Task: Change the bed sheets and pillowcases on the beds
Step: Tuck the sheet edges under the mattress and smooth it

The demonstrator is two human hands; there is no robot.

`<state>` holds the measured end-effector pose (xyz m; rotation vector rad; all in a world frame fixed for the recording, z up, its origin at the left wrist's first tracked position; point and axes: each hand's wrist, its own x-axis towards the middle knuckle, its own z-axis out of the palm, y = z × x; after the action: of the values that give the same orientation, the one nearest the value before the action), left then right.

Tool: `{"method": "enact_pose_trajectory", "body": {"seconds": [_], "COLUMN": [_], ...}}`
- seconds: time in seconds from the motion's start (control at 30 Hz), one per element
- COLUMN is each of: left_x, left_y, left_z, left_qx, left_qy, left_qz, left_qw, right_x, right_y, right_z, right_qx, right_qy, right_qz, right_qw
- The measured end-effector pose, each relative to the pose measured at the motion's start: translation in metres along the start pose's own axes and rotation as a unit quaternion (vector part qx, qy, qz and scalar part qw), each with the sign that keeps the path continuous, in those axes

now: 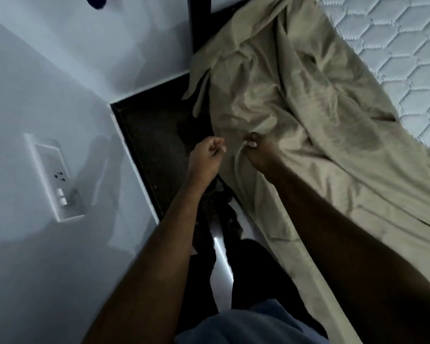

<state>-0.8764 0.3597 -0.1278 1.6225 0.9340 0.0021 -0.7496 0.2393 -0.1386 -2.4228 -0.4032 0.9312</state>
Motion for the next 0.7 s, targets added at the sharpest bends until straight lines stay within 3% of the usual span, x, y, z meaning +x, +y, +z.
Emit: {"method": "enact_pose_trajectory", "body": {"seconds": [0.17,0.27,0.37,0.43,0.57,0.7], "left_x": [0.032,0.070,0.111,0.135,0.186,0.228], "left_y": [-0.076,-0.124,-0.151,-0.158,-0.164,-0.174], "left_z": [0.039,0.071,0.096,0.105,0.124,0.146], "left_qx": [-0.002,-0.005,-0.030,-0.057,-0.044,-0.029], "left_qy": [0.025,0.025,0.025,0.035,0.049,0.058], "left_qz": [-0.026,-0.042,-0.046,-0.036,0.039,0.115], "left_qw": [0.999,0.999,0.998,0.997,0.997,0.991], "right_x": [0.044,0.075,0.105,0.125,0.156,0.170], "right_y": [0.056,0.085,0.105,0.115,0.141,0.157], "right_z": [0.055,0.079,0.091,0.098,0.116,0.131], "right_qx": [-0.151,-0.225,-0.308,-0.311,-0.310,-0.315], "right_qy": [-0.051,0.043,0.173,0.213,0.319,0.372], "right_qz": [-0.025,-0.038,-0.080,-0.129,-0.232,-0.297], "right_qw": [0.987,0.973,0.932,0.917,0.865,0.821]}}
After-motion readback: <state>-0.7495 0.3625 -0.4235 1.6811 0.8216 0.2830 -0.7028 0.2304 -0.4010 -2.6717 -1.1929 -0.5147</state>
